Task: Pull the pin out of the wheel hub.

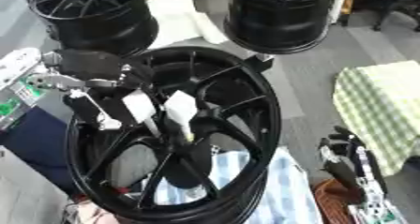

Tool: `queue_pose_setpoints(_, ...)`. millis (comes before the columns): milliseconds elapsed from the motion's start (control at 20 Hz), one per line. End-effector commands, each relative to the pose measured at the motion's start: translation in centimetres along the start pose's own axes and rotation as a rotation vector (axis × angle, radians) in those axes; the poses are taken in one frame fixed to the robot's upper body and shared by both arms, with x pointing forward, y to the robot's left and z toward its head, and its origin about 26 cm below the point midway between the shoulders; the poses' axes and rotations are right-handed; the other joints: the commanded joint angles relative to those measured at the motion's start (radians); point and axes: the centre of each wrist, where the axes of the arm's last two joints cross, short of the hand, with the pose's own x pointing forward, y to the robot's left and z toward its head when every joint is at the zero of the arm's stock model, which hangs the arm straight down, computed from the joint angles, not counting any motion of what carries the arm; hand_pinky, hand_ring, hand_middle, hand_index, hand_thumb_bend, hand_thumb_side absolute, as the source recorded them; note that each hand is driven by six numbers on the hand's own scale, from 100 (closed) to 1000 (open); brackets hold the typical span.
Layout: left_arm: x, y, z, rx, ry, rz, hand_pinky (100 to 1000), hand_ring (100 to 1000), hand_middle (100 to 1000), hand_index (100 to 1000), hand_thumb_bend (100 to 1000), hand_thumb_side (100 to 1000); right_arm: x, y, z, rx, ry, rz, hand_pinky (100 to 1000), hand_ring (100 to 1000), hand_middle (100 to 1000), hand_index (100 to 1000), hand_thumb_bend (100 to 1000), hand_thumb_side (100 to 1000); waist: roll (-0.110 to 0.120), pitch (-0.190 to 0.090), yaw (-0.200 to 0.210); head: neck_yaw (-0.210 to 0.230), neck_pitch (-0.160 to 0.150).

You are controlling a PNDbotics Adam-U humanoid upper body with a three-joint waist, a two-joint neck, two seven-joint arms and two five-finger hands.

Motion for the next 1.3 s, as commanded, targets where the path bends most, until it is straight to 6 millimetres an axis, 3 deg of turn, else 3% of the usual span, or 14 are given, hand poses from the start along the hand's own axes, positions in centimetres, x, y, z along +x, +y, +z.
queue_pose_setpoints(50, -0.6, 0.5, 0.8, -0.334, -0.243, -0.229, 364, 1000, 553, 757, 166, 307, 0.4, -0.7, -0.5, -0.002, -0.025, 0.02, 740, 684, 724, 880, 151, 432, -0.005, -0.012, 0.002, 0.0, -0.002)
queue_pose_setpoints(150, -0.8, 0.8, 1.0, -0.303, -0.248, -0.212, 323, 1000, 502, 715, 100, 291, 0.4, -0.7, -0.5, -0.002, -0.024, 0.02, 740, 684, 724, 880, 151, 432, -0.005, -0.012, 0.002, -0.001, -0.002)
queue_pose_setpoints(400, -1.3, 2.3, 1.2, -0.194, -0.281, -0.171, 224, 1000, 391, 618, 100, 269, 0.3, -0.7, -0.4, -0.002, -0.022, 0.02, 740, 685, 724, 880, 150, 434, -0.006, -0.014, 0.003, -0.001, -0.002)
queue_pose_setpoints(750, -1.7, 6.1, 3.2, 0.0, -0.325, -0.159, 198, 1000, 360, 593, 100, 263, 0.2, -0.6, -0.4, 0.0, -0.018, 0.021, 741, 685, 725, 881, 148, 437, -0.005, -0.016, 0.004, -0.002, -0.002)
queue_pose_setpoints(950, -2.2, 7.8, 6.9, 0.105, -0.299, -0.159, 202, 1000, 364, 599, 100, 258, 0.1, -0.7, -0.4, -0.002, -0.013, 0.023, 741, 685, 725, 882, 148, 439, -0.002, -0.018, 0.01, -0.008, -0.002)
queue_pose_setpoints(1100, -2.5, 7.8, 10.7, 0.163, -0.258, -0.14, 204, 1000, 368, 605, 100, 255, 0.0, -0.9, -0.3, -0.008, -0.011, 0.028, 741, 685, 725, 882, 148, 440, 0.001, -0.018, 0.019, -0.013, -0.002)
queue_pose_setpoints(1150, -2.7, 7.4, 12.1, 0.175, -0.235, -0.126, 203, 1000, 370, 607, 243, 121, 0.0, -0.9, -0.3, -0.01, -0.01, 0.029, 741, 685, 725, 882, 143, 442, 0.001, -0.018, 0.022, -0.015, -0.002)
queue_pose_setpoints(1200, -2.9, 6.7, 13.7, 0.182, -0.206, -0.106, 205, 1000, 370, 608, 100, 254, -0.1, -1.0, -0.3, -0.013, -0.009, 0.031, 741, 685, 725, 882, 146, 441, 0.002, -0.018, 0.025, -0.017, -0.002)
queue_pose_setpoints(1300, -3.0, 5.0, 16.3, 0.174, -0.149, -0.065, 210, 1000, 377, 616, 100, 254, -0.1, -1.1, -0.3, -0.017, -0.008, 0.033, 741, 685, 725, 882, 143, 442, 0.002, -0.017, 0.03, -0.022, -0.002)
